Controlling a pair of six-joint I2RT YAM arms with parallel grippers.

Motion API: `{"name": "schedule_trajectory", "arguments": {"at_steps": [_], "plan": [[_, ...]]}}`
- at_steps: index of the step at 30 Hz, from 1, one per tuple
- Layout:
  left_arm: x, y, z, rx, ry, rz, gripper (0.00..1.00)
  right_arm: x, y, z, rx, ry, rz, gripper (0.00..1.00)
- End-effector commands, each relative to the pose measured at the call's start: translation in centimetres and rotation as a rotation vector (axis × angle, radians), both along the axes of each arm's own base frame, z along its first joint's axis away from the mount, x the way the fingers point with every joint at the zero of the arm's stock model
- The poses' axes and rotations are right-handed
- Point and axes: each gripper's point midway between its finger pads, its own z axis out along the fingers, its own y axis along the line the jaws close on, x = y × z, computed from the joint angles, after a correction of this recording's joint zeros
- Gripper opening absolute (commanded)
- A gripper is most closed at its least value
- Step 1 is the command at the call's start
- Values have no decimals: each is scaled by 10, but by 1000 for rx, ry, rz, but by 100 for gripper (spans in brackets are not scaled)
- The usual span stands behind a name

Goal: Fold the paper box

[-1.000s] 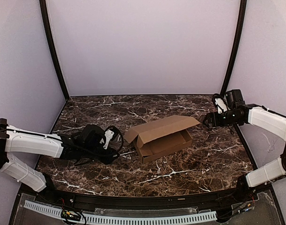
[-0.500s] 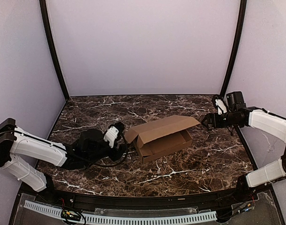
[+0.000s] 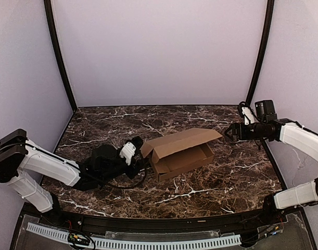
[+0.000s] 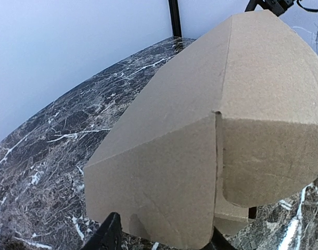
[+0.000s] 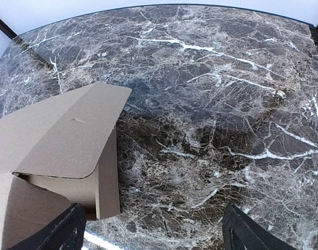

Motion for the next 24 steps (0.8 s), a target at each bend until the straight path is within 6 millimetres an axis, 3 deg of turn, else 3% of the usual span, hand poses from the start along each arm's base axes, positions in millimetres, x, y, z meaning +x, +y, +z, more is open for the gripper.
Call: {"name": "schedule_trajectory", "arguments": {"at_steps": [1, 6, 16, 24], "plan": [[4, -7, 13, -24, -41, 2, 42, -5, -1, 9, 14, -22, 0, 90], [8, -10, 21, -17, -51, 7, 22, -7, -2, 13, 8, -37, 0, 89], [12, -8, 48, 1, -118, 22, 2, -18, 13, 35, 76, -103, 79, 87], [18, -5, 67, 43, -130, 53, 1, -35, 20, 59, 145, -179, 95, 84]]}}
